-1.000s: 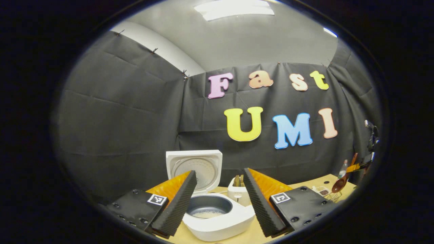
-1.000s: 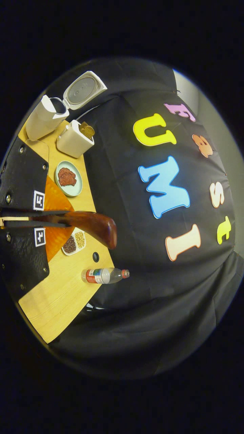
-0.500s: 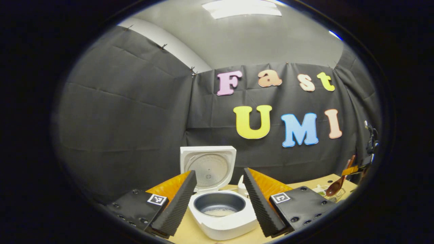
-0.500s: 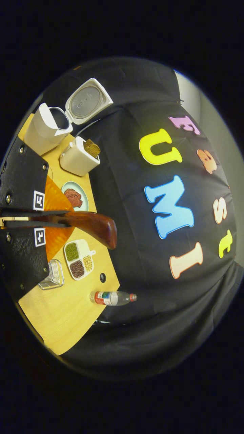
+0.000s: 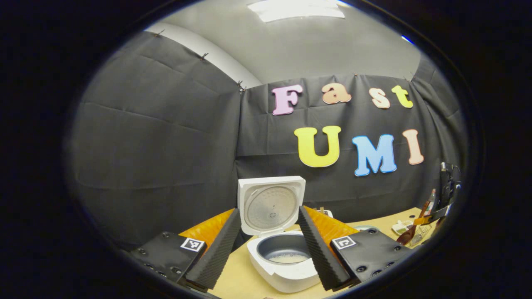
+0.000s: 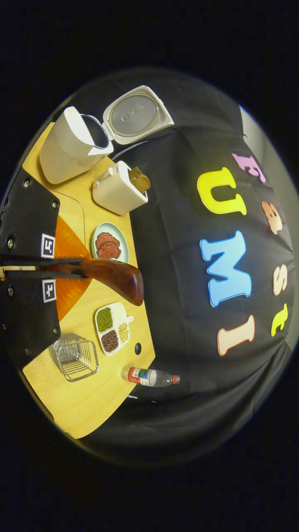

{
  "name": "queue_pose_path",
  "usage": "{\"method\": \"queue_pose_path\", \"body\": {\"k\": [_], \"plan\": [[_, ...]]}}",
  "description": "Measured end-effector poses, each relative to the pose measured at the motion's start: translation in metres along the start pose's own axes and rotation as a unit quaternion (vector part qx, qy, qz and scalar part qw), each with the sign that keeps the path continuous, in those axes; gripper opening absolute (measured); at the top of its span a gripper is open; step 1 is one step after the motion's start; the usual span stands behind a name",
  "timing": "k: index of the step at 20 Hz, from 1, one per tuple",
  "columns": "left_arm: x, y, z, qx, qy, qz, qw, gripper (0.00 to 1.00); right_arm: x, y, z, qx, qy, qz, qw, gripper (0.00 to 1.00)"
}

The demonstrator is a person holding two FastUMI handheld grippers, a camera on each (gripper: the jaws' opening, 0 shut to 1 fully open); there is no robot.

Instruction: Close the left gripper, press the button to open the rice cooker; take a wooden spoon from the chopstick holder with the right hand, scoop a spoonful of rice and pour it into the rice cooker, then put the wooden spoon back into the chopstick holder.

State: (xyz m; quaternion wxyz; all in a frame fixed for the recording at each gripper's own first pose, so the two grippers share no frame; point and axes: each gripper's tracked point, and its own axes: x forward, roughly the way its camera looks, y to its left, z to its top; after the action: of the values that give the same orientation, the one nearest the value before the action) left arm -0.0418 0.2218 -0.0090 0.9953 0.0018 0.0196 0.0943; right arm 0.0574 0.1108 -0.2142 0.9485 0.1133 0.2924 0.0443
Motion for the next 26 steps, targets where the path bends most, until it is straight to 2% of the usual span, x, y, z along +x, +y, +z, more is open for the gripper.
{"method": "queue_pose_path", "body": {"k": [6, 10, 18, 20, 22, 26], "plan": [[0.005, 0.023, -0.007, 0.011, 0.008, 0.002, 1.0, 0.99, 0.025, 0.015, -0.042, -0.024, 0.032, -0.012, 0.999, 0.05], [0.009, 0.03, -0.008, 0.012, 0.01, 0.002, 1.0, 0.99, 0.027, 0.027, -0.05, -0.021, 0.032, -0.01, 0.999, 0.05], [0.012, 0.024, -0.013, -0.003, 0.014, -0.006, 1.0, 0.99, 0.02, 0.055, -0.064, 0.022, 0.048, 0.03, 0.998, 0.05], [0.011, 0.021, -0.014, -0.004, 0.013, -0.009, 1.0, 0.99, 0.02, 0.053, -0.066, 0.059, 0.057, 0.037, 0.996, 0.05], [0.011, 0.019, -0.013, -0.002, 0.012, -0.01, 1.0, 0.99, 0.022, 0.045, -0.069, 0.125, 0.07, 0.042, 0.989, 0.05], [0.015, 0.012, -0.006, 0.002, 0.009, -0.018, 1.0, 0.99, 0.026, 0.028, -0.075, 0.245, 0.102, 0.046, 0.963, 0.05]]}}
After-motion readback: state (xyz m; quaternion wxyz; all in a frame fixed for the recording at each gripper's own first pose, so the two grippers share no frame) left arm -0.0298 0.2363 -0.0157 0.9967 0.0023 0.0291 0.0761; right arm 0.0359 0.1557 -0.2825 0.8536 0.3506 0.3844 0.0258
